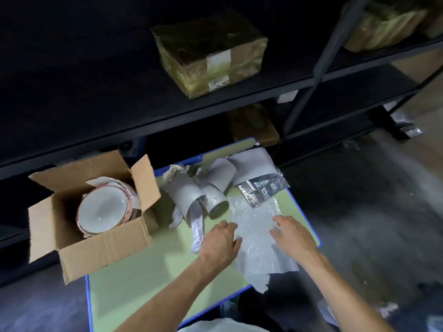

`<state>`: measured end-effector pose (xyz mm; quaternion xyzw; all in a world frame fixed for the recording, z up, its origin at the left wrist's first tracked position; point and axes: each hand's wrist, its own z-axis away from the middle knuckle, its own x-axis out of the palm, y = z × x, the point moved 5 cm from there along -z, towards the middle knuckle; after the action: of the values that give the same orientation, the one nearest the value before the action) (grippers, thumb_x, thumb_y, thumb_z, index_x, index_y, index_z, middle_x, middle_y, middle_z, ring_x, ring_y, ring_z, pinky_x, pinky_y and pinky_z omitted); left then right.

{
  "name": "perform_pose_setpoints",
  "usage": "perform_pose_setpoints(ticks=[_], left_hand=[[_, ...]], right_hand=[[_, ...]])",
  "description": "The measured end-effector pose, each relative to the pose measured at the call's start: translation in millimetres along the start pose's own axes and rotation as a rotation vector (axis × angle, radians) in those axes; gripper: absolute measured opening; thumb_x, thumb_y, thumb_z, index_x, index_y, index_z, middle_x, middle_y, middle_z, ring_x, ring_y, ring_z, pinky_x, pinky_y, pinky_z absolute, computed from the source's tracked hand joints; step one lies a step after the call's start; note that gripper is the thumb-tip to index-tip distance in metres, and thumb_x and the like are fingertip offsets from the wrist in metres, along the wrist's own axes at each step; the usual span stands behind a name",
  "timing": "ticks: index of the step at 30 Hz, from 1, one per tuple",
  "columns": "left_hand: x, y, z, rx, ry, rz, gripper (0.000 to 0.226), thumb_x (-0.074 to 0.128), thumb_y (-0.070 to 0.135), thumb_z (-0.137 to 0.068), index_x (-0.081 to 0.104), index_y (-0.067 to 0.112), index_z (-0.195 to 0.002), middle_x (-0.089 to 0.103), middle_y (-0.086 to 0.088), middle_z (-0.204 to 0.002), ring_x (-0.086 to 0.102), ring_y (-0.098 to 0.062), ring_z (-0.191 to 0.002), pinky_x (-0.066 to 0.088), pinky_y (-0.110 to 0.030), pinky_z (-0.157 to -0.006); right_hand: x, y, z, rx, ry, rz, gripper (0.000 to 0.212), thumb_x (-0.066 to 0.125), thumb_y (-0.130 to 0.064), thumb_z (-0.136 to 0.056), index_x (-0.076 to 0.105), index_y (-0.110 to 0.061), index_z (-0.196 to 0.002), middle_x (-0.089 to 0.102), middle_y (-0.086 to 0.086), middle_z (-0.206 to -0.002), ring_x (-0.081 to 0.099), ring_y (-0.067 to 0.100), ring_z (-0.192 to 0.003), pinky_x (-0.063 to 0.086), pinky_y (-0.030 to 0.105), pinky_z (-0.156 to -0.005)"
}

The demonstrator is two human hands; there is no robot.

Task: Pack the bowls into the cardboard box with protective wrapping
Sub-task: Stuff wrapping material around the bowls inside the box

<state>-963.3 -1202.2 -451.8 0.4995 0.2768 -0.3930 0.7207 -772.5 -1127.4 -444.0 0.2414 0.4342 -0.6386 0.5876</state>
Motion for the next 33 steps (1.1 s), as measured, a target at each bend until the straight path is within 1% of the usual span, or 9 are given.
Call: perform_pose_setpoints(ticks=[4, 6, 11, 17, 22, 24, 27, 29, 33], left_hand=[[22.5, 13.2, -14.4, -0.062, -0.046, 0.002, 0.04, 0.046, 0.033, -0.101, 0.047, 0.013, -0.136, 0.053, -0.01, -0.126, 0.056, -0.027, -0.111, 0.046, -0.035, -0.093], [30.8, 15.7, -18.5, -0.095, -0.069, 0.01, 0.04, 0.05, 0.031, -0.1, 0.045, 0.011, -0.134, 0.05, -0.012, -0.126, 0.055, -0.028, -0.111, 0.045, -0.036, -0.093], [36.4, 19.4, -22.5, -0.18, -0.029, 0.073, 0.045, 0.058, 0.023, -0.096, 0.039, 0.015, -0.135, 0.046, -0.012, -0.123, 0.059, -0.027, -0.094, 0.049, -0.033, -0.081], [31.4, 15.2, -18.9, -0.249, 0.051, 0.313, 0.067, 0.062, 0.014, -0.09, 0.033, 0.022, -0.149, 0.046, -0.014, -0.139, 0.055, -0.025, -0.115, 0.047, -0.029, -0.088], [27.6, 10.0, -13.5, -0.266, 0.075, 0.324, 0.067, 0.061, 0.016, -0.09, 0.031, 0.023, -0.149, 0.046, -0.014, -0.134, 0.063, -0.03, -0.103, 0.053, -0.037, -0.087], [24.5, 7.7, -10.5, -0.258, 0.081, 0.289, 0.066, 0.063, 0.021, -0.091, 0.031, 0.023, -0.149, 0.048, -0.012, -0.131, 0.065, -0.03, -0.097, 0.054, -0.042, -0.085], [14.6, 2.2, -3.9, -0.24, 0.108, 0.292, 0.066, 0.066, 0.03, -0.091, 0.034, 0.023, -0.149, 0.046, -0.011, -0.135, 0.061, -0.029, -0.105, 0.051, -0.039, -0.091], [4.9, -1.4, 1.0, -0.201, 0.148, 0.257, 0.061, 0.066, 0.034, -0.092, 0.041, 0.02, -0.146, 0.044, -0.01, -0.138, 0.053, -0.027, -0.116, 0.044, -0.034, -0.099], [-23.3, -5.9, 13.9, -0.135, 0.26, 0.25, 0.047, 0.066, 0.034, -0.092, 0.054, 0.017, -0.134, 0.049, -0.004, -0.134, 0.047, -0.022, -0.122, 0.04, -0.031, -0.101]], right_hand=[[14.1, 30.5, -2.4, 0.084, -0.056, 0.025, 0.045, 0.055, -0.035, -0.095, 0.048, -0.014, -0.134, 0.05, 0.005, -0.124, 0.053, 0.027, -0.114, 0.046, 0.035, -0.085], [18.5, 38.0, -3.7, 0.117, -0.069, 0.013, 0.052, 0.056, -0.034, -0.096, 0.042, -0.015, -0.141, 0.046, 0.007, -0.131, 0.052, 0.028, -0.118, 0.047, 0.037, -0.088], [21.4, 36.6, -5.5, 0.111, -0.014, -0.077, 0.065, 0.059, -0.02, -0.094, 0.024, -0.022, -0.149, 0.043, 0.008, -0.128, 0.056, 0.03, -0.112, 0.046, 0.035, -0.083], [6.7, 29.8, -3.4, 0.046, 0.17, -0.102, 0.067, 0.055, -0.004, -0.09, 0.03, -0.023, -0.149, 0.052, 0.001, -0.131, 0.046, 0.024, -0.123, 0.046, 0.038, -0.091], [-0.9, 26.4, -3.9, -0.021, 0.201, -0.127, 0.031, 0.053, -0.009, -0.095, 0.061, -0.019, -0.124, 0.057, 0.0, -0.116, 0.059, 0.026, -0.105, 0.047, 0.035, -0.083], [-5.6, 21.4, -4.0, -0.079, 0.175, -0.185, 0.021, 0.055, -0.012, -0.097, 0.064, -0.018, -0.114, 0.057, -0.001, -0.108, 0.06, 0.026, -0.099, 0.046, 0.035, -0.082], [-18.4, 12.3, -3.7, -0.159, 0.115, -0.24, 0.006, 0.053, -0.016, -0.098, 0.058, -0.02, -0.098, 0.054, -0.008, -0.084, 0.053, 0.023, -0.081, 0.04, 0.036, -0.072], [-28.5, 4.9, -2.6, -0.205, 0.069, -0.252, 0.014, 0.052, -0.016, -0.098, 0.049, -0.025, -0.088, 0.047, -0.01, -0.069, 0.044, 0.022, -0.07, 0.04, 0.036, -0.066], [-48.5, -17.4, 0.4, -0.255, 0.04, -0.306, 0.028, 0.05, -0.016, -0.097, 0.045, -0.034, -0.076, 0.047, -0.011, -0.064, 0.038, 0.008, -0.056, 0.032, 0.024, -0.054]])
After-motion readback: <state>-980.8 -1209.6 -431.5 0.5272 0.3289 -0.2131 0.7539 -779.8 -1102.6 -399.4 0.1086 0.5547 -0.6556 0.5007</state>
